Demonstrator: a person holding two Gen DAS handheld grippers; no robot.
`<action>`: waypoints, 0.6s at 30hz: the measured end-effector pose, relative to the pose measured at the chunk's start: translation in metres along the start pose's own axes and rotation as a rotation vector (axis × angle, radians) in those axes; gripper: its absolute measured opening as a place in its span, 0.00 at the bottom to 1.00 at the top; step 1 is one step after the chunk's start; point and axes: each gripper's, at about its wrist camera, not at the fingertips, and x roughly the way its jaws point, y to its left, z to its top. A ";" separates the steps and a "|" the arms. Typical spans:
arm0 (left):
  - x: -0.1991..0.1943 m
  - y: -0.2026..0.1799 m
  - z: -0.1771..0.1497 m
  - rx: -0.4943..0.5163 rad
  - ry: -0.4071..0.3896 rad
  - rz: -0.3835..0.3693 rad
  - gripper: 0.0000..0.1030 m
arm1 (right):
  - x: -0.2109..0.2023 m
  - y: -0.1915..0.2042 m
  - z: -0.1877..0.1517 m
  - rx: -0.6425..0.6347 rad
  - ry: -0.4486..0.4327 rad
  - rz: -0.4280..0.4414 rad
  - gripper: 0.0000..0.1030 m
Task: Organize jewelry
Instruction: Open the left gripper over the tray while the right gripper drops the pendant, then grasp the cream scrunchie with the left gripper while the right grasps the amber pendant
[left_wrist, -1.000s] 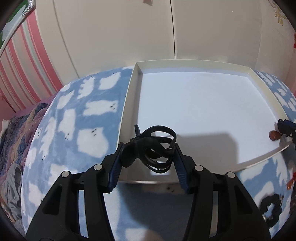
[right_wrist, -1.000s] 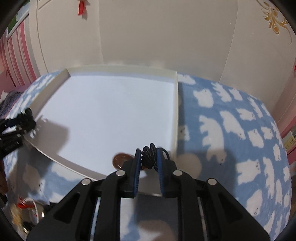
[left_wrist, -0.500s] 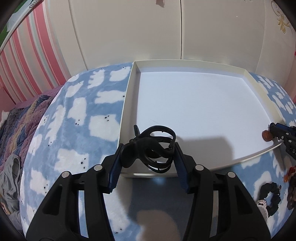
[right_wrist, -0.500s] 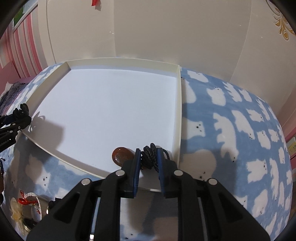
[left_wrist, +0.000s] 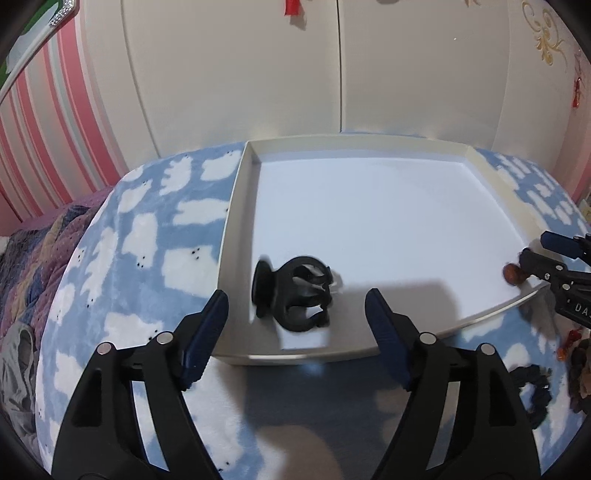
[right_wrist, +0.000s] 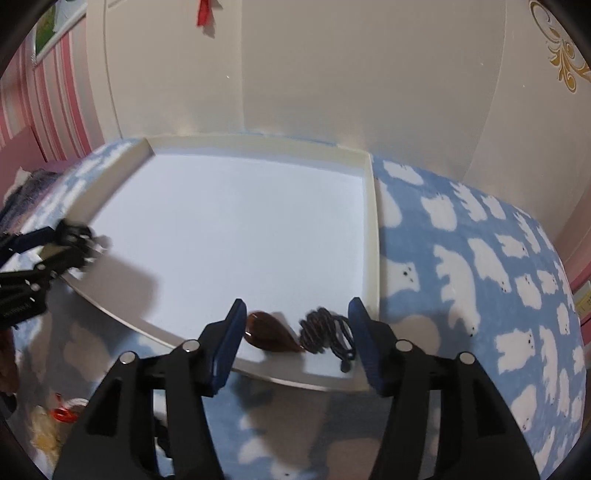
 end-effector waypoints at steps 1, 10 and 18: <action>-0.005 0.003 0.003 -0.005 -0.006 -0.005 0.75 | -0.007 -0.001 0.003 0.009 -0.016 0.012 0.64; -0.101 0.037 -0.004 -0.023 -0.174 -0.029 0.86 | -0.105 -0.041 -0.004 0.057 -0.177 0.028 0.68; -0.161 0.063 -0.083 -0.114 -0.227 -0.003 0.88 | -0.157 -0.091 -0.089 0.170 -0.223 0.004 0.68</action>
